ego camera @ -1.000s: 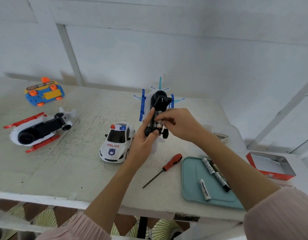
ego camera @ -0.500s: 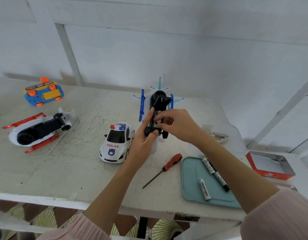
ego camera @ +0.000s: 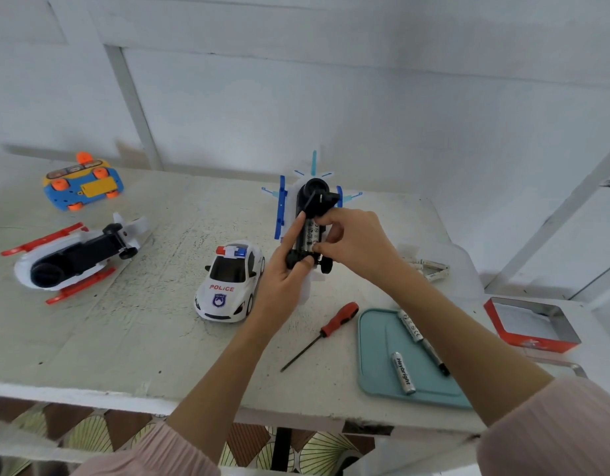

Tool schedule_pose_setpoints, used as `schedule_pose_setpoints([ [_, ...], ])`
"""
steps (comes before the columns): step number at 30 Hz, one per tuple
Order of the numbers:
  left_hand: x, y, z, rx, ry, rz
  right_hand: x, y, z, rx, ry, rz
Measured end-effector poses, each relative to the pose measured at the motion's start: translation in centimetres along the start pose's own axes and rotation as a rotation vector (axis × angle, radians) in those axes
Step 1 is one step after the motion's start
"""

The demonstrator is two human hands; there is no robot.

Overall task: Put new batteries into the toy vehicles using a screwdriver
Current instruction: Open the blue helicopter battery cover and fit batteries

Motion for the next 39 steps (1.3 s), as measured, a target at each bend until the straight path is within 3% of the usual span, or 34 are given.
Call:
schedule_pose_setpoints([
  [4,-0.1,-0.1,0.0,-0.003,-0.006,-0.006,-0.1,-0.2,0.2,-0.004,0.001,0.029],
  [10,-0.2,-0.3,0.1,-0.024,-0.035,0.016,-2.6,-1.3,3.0,0.073,-0.128,0.126],
  [12,-0.2,-0.4,0.0,-0.013,-0.026,0.014,-3.7,-2.2,3.6,0.049,-0.025,0.068],
  [19,-0.3,-0.7,0.0,-0.015,-0.031,-0.001,-8.1,-6.4,3.0,-0.175,0.572,-0.234],
  [26,-0.2,-0.6,0.0,-0.003,-0.023,-0.012,-11.0,-7.7,1.0,-0.238,0.707,-0.346],
  [34,-0.2,-0.6,0.1,-0.006,-0.03,-0.009,-10.7,-7.5,0.5,-0.138,0.659,-0.237],
  [39,-0.3,-0.7,0.2,-0.036,-0.041,-0.016,-9.0,-5.7,2.0,0.259,0.466,-0.151],
])
Point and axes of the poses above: each hand's wrist, its own x-axis towards the middle knuckle, its own z-axis out of the back of the hand, y = z × x, the point moved 3 cm from there along x, towards the middle knuckle, and after that the axes turned 5 degrees about x, right-handed, at the moved point
